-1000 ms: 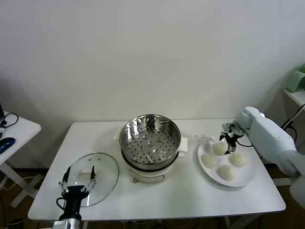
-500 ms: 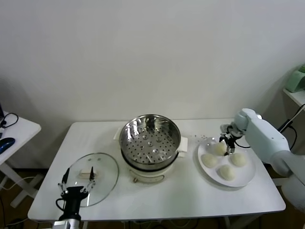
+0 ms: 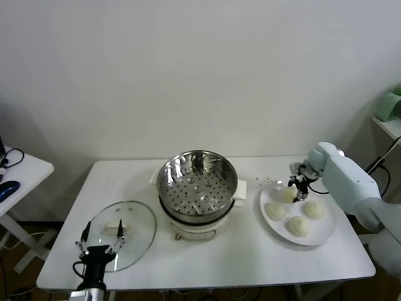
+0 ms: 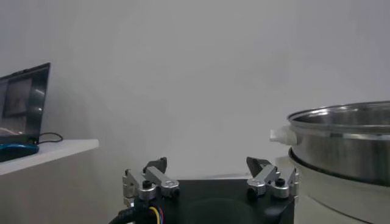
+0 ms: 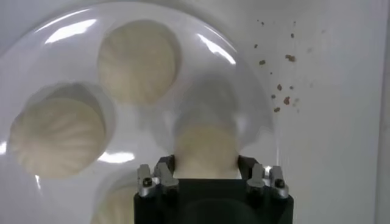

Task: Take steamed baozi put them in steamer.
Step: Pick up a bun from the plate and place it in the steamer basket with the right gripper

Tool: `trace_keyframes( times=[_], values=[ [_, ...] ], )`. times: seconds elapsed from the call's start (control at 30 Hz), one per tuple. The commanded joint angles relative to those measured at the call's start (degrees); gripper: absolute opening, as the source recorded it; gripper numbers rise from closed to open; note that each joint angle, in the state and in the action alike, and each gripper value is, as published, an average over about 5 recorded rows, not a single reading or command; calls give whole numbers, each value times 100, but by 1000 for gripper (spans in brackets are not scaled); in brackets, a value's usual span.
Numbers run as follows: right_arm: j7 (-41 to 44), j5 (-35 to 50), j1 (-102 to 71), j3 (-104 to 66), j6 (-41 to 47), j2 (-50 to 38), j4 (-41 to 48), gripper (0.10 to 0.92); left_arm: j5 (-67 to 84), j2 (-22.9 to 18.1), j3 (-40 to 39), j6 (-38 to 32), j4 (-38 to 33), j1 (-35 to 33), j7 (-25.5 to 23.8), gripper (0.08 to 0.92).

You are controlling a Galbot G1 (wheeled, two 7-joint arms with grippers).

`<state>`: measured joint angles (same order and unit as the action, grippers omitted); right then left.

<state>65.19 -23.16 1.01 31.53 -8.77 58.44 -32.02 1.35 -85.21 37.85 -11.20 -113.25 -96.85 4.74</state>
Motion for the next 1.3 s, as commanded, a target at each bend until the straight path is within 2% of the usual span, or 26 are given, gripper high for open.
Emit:
trace_keyframes(
  times=[0.03, 0.23, 0.53, 0.8, 1.03, 1.3],
  values=[
    [79, 208, 366, 485, -160, -304, -1098, 675, -77, 1, -10, -18, 8, -11, -12, 823],
    [222, 302, 1315, 1208, -529, -423, -1812, 675, -107, -3, -9, -28, -24, -33, -10, 823],
    [351, 532, 2852, 2414, -1060, -312, -3366, 670, -156, 8, -15, -23, -56, -67, -23, 823],
    [355, -129, 3239, 2556, -1599, 354, -4271, 670, -302, -22, -216, -46, 17, -107, -18, 823],
    [339, -628, 2885, 2573, -1737, 1077, -4462, 668, -295, -8, -222, -60, 60, -122, -14, 823],
    [300, -1168, 2245, 2546, -1900, 1876, -3893, 662, -284, 12, -222, -52, 30, -142, -13, 823]
  ],
)
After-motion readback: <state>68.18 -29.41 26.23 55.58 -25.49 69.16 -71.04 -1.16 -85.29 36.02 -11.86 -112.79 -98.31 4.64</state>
